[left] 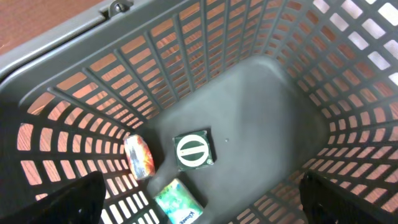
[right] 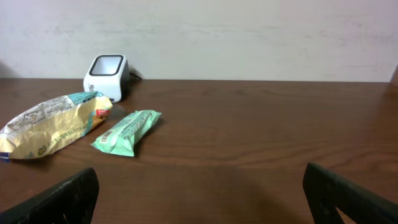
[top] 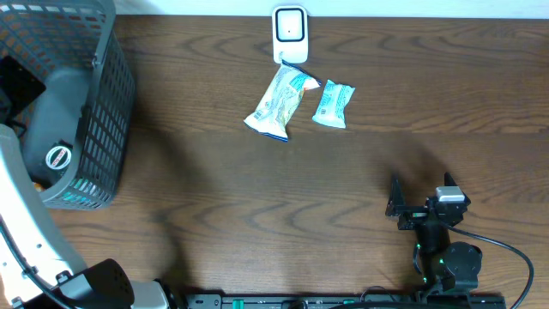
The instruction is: Scan the item barcode
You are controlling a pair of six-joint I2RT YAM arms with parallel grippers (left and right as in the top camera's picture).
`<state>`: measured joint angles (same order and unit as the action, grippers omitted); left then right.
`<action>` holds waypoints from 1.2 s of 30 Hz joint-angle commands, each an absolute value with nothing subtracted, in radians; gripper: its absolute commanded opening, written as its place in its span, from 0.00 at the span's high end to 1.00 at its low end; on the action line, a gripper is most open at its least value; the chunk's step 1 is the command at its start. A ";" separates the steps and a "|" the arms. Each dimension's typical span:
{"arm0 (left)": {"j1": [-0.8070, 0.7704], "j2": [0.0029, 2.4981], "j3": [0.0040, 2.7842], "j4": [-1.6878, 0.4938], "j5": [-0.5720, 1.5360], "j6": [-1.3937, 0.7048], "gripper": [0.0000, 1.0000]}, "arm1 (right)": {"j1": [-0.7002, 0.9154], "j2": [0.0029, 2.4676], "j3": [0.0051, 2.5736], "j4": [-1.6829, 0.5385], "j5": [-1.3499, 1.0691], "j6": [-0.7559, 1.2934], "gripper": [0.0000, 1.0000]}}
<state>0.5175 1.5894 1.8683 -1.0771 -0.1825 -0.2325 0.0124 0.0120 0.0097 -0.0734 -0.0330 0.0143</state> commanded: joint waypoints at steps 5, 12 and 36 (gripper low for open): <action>0.593 1.711 1.864 -1.148 -0.184 -0.293 0.02 | -0.001 0.007 0.006 -0.075 -0.033 0.014 0.01; 0.592 1.839 1.864 -1.197 0.017 -0.333 0.02 | -0.001 0.007 0.006 -0.075 -0.033 0.014 0.01; 0.590 1.950 1.481 -1.089 -0.038 -0.564 0.12 | -0.001 0.007 0.006 -0.075 -0.033 0.014 0.01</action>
<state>0.5926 1.9415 1.5177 -1.1019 -0.0212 -0.5491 0.0124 0.0120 0.0097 -0.0738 -0.0330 0.0143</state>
